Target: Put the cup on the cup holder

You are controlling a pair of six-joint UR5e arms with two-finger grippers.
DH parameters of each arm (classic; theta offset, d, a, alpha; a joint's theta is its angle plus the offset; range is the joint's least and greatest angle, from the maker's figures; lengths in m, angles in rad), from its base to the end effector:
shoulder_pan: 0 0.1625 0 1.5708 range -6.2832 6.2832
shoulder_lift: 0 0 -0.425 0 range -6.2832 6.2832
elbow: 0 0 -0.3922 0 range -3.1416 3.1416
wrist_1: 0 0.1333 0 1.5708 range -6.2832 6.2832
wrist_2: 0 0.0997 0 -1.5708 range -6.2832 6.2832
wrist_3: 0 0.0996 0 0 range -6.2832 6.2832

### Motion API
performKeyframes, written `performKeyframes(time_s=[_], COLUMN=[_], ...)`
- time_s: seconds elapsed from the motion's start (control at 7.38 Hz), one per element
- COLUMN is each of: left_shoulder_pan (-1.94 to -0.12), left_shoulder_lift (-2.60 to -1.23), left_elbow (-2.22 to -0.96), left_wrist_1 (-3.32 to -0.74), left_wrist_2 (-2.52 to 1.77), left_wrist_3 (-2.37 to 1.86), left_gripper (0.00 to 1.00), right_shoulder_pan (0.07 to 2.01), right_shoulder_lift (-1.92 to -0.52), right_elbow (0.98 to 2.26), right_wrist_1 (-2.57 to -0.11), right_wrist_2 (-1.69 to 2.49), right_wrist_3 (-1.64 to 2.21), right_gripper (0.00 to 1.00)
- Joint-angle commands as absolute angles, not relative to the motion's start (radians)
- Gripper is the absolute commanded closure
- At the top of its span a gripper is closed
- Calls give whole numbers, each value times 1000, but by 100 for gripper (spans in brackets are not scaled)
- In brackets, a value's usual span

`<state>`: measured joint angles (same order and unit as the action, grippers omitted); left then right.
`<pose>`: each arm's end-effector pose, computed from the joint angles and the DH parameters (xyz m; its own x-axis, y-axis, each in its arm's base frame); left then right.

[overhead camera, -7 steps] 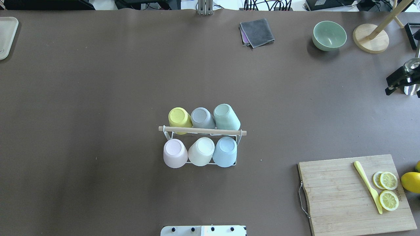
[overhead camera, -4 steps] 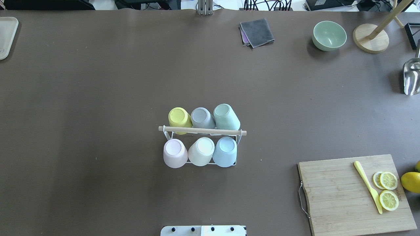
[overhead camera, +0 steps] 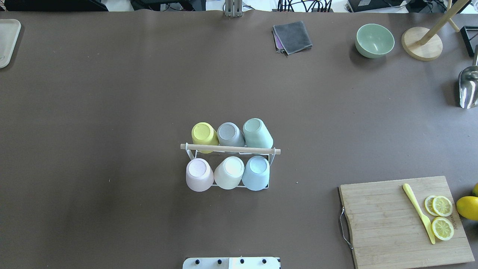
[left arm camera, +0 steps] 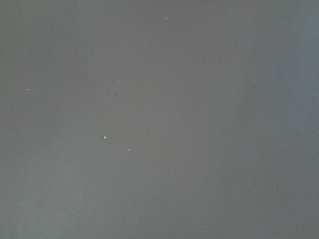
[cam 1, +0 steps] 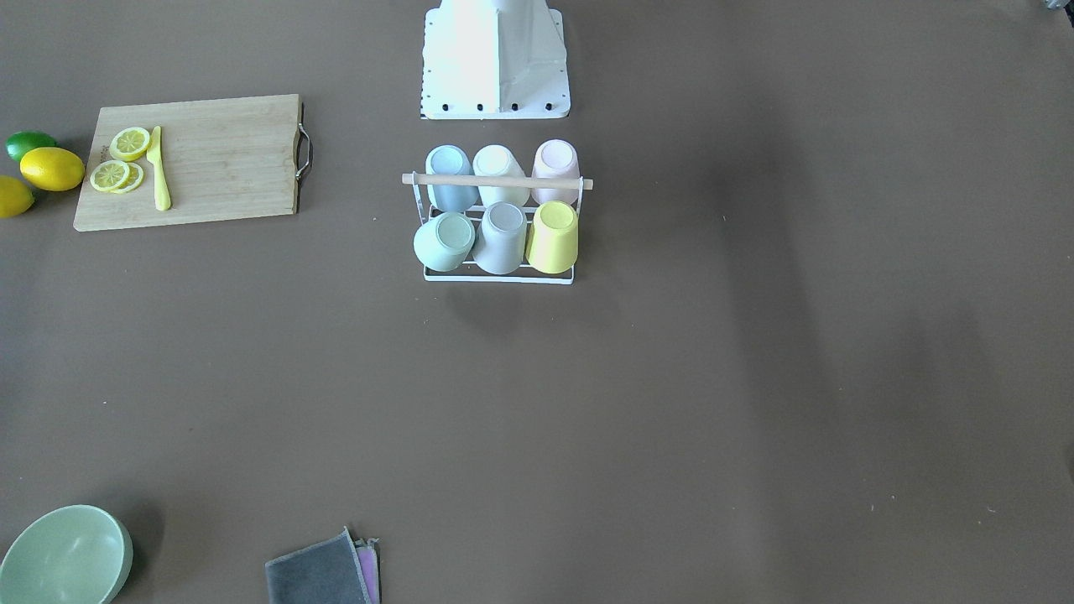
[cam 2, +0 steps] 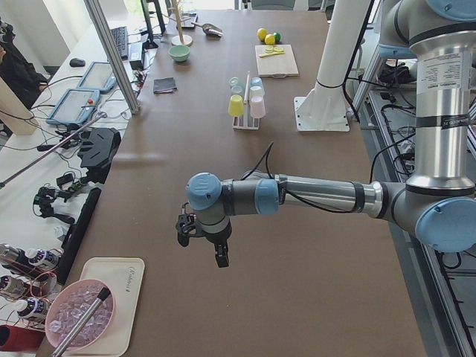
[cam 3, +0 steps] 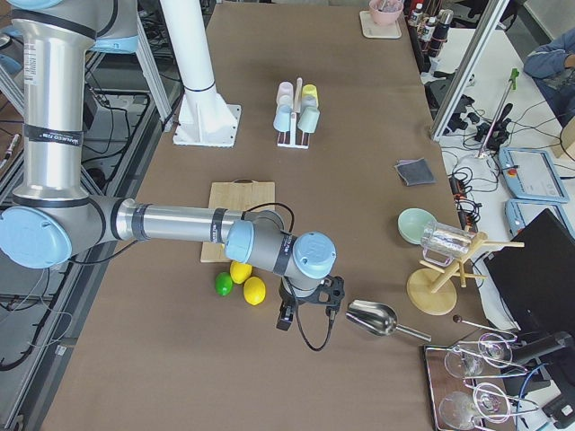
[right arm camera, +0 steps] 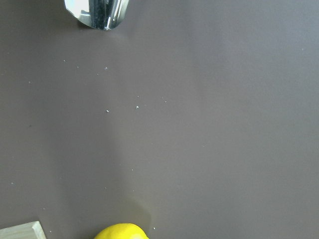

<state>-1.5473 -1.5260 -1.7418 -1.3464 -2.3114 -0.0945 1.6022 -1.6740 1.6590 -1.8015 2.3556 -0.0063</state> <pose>-0.0552 -0.4635 0.6206 0.7383 -0.1424 -0.6592 0.0465 0.9859 -0.1610 0.0763 -0.4257 0.6837 0.7020 0.1879 0.6870 -0.0260 0.9707 -0.2389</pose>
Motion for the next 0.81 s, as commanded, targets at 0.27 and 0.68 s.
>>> performKeyframes(time_s=[0.27, 0.68], left_shoulder_pan=[-1546, -1545], left_shoulder_lift=[-1560, -1559], left_elbow=[-1761, -1700], left_wrist_1=[-1261, -1297], left_wrist_2=[-2266, -2267], left_wrist_3=[-92, -94], left_gripper=[2, 2], right_shoulder_pan=[1608, 1608], right_shoulder_lift=[-1652, -1643], right_elbow=[1657, 1657], right_wrist_1=[-1801, -1801], right_wrist_2=[2356, 2353], right_wrist_3=[-12, -14], right_gripper=[0, 0])
